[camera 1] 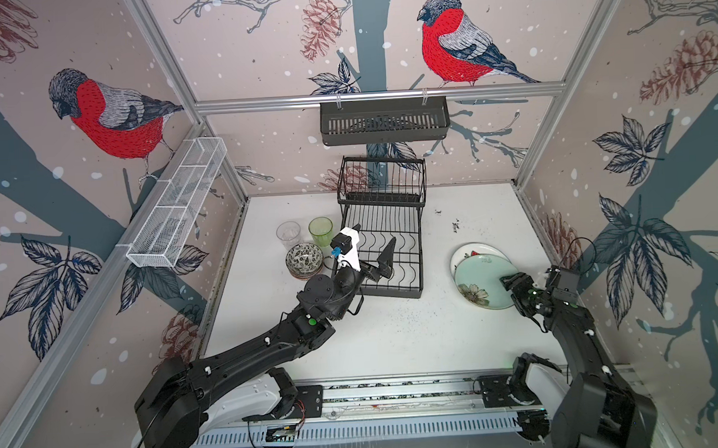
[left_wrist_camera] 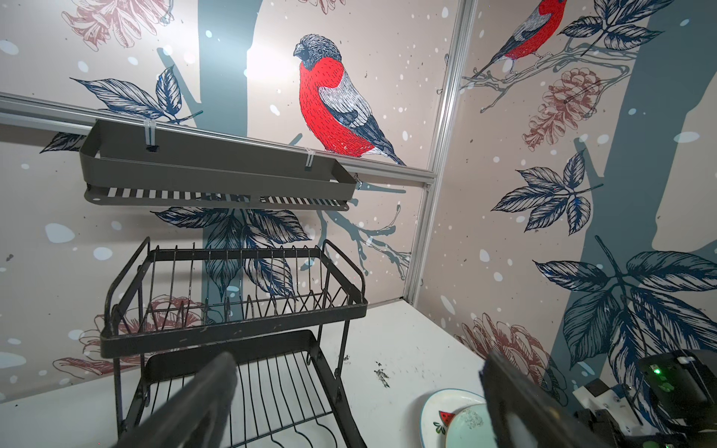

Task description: Unload the mixed dishes from the dish rack

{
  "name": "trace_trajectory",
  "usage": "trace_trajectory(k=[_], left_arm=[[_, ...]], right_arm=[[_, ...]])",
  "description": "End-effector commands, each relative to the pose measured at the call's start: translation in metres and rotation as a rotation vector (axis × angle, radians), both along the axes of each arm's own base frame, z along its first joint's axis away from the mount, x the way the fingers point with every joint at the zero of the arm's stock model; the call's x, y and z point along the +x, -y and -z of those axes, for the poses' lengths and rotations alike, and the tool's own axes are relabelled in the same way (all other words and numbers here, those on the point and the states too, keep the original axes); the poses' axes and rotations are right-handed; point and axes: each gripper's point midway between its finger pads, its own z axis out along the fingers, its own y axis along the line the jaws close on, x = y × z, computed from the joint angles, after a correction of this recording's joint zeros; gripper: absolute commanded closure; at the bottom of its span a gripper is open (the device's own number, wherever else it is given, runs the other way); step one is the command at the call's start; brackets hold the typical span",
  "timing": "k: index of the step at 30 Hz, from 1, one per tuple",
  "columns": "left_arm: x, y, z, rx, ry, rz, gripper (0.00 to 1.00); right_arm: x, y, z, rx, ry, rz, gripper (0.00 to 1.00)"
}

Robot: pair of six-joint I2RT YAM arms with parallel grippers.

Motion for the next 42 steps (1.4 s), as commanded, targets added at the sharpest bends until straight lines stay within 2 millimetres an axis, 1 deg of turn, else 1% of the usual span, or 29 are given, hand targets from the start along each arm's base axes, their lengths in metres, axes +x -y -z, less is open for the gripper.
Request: trace_trajectory(k=[1, 8, 9, 15, 19, 21, 24, 28, 31, 34, 37, 39, 42], left_arm=[[-0.004, -0.004, -0.013, -0.047, 0.033, 0.007, 0.02], [-0.002, -0.004, -0.011, -0.045, 0.029, 0.001, 0.02], [-0.002, -0.004, -0.011, -0.044, 0.03, 0.002, 0.02], [-0.001, -0.003, -0.01, -0.04, 0.03, -0.003, 0.02], [-0.001, -0.001, -0.01, -0.037, 0.03, 0.0, 0.02], [-0.001, -0.002, -0.01, -0.039, 0.031, 0.0, 0.02], [-0.002, -0.004, -0.01, -0.042, 0.032, -0.003, 0.02], [-0.001, -0.003, -0.009, -0.039, 0.033, -0.005, 0.02], [0.0, -0.001, -0.008, -0.031, 0.028, -0.006, 0.02], [0.002, -0.001, -0.006, -0.024, 0.026, -0.01, 0.02], [0.008, -0.003, -0.001, 0.003, 0.027, -0.057, 0.02], [0.019, -0.007, 0.002, 0.031, 0.012, -0.12, 0.02], [0.033, -0.012, 0.0, 0.068, 0.016, -0.189, 0.02]], right_arm=[[0.008, 0.0, -0.007, -0.018, 0.036, -0.021, 0.32], [0.01, 0.0, -0.006, -0.05, -0.004, -0.047, 0.08], [0.011, 0.001, -0.007, -0.064, -0.009, -0.051, 0.01], [0.019, -0.001, -0.01, -0.135, -0.049, -0.09, 0.0], [0.024, -0.007, -0.003, -0.144, -0.081, -0.125, 0.0], [0.024, -0.006, 0.003, -0.156, -0.116, -0.129, 0.0], [0.023, 0.002, 0.009, -0.194, -0.156, -0.113, 0.0], [0.024, 0.016, 0.006, -0.276, -0.186, -0.084, 0.0], [0.025, 0.03, -0.001, -0.356, -0.199, -0.053, 0.0], [0.028, 0.035, -0.01, -0.389, -0.171, -0.036, 0.0], [0.038, 0.023, -0.026, -0.398, -0.062, -0.072, 0.0], [0.048, 0.011, -0.043, -0.437, 0.038, -0.093, 0.0], [0.059, -0.004, -0.07, -0.483, 0.173, -0.096, 0.0]])
